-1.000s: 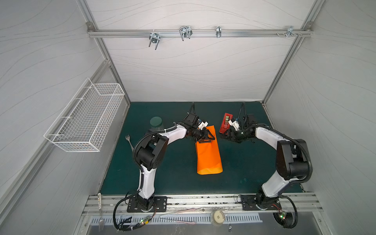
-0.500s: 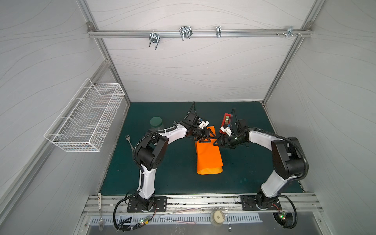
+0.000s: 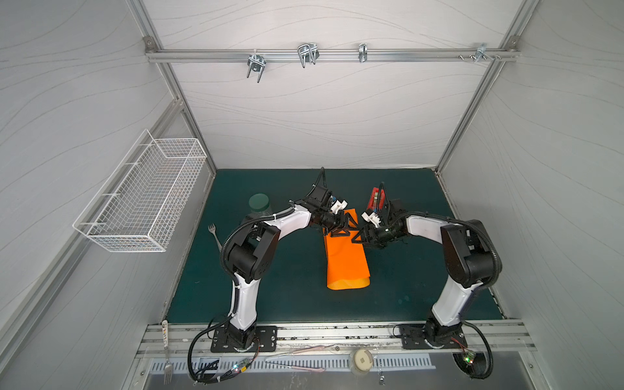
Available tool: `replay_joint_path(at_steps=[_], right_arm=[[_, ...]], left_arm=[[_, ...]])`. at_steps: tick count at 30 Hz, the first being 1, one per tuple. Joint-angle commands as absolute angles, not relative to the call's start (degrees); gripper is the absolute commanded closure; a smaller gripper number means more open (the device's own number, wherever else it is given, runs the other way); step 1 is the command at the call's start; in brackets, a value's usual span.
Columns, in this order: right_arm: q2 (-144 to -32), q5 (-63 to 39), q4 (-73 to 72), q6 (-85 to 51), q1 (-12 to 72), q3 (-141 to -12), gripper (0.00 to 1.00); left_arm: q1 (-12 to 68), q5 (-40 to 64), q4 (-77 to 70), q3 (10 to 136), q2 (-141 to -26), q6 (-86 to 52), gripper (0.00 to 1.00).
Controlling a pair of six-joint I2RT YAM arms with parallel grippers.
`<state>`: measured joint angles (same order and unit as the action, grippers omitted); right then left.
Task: Wrap a gift box in wrapping paper
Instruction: Fold the wrapping paper for the gift box.
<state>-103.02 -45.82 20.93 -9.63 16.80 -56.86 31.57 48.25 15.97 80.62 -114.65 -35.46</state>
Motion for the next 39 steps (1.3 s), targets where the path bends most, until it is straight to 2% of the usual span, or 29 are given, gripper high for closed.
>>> replay_joint_path(at_steps=[1, 5, 9, 11, 13, 18, 28, 36, 39], right_arm=[[-104.75, -41.27, 22.32, -8.57, 16.26, -56.52, 0.25], [-104.79, -41.07, 22.24, -8.46, 16.25, -56.25, 0.26], [-104.77, -40.8, 22.39, -8.44, 16.35, -56.25, 0.26], [-104.68, -40.76, 22.32, -8.45, 16.35, -56.25, 0.27], [-104.66, -40.52, 22.24, -8.44, 16.3, -56.42, 0.27], [-104.41, -40.14, 22.04, -8.59, 16.42, -56.43, 0.27], [-104.4, -40.27, 21.75, -8.6, 16.42, -56.42, 0.27], [-103.59, -40.34, 22.14, -8.56, 16.28, -56.86, 0.27], [-102.59, -40.79, 22.67, -8.62, 15.64, -58.18, 0.23]], left_arm=[[31.76, 41.1, 23.51, 83.24, -115.58, -30.92, 0.37], [29.95, 38.14, 27.28, 82.54, -109.02, -25.45, 0.32], [24.87, 32.52, 31.21, 75.79, -101.94, -22.75, 0.26], [23.45, 29.45, 32.35, 71.81, -99.39, -22.05, 0.2], [23.38, 27.61, 33.39, 69.92, -98.78, -21.75, 0.14], [24.79, 30.83, 30.7, 70.65, -102.42, -25.8, 0.09], [28.05, 31.54, 25.09, 72.44, -107.92, -29.4, 0.07], [28.96, 29.53, 24.37, 70.37, -110.39, -29.24, 0.14], [29.0, 28.19, 24.08, 68.52, -110.39, -28.85, 0.17]])
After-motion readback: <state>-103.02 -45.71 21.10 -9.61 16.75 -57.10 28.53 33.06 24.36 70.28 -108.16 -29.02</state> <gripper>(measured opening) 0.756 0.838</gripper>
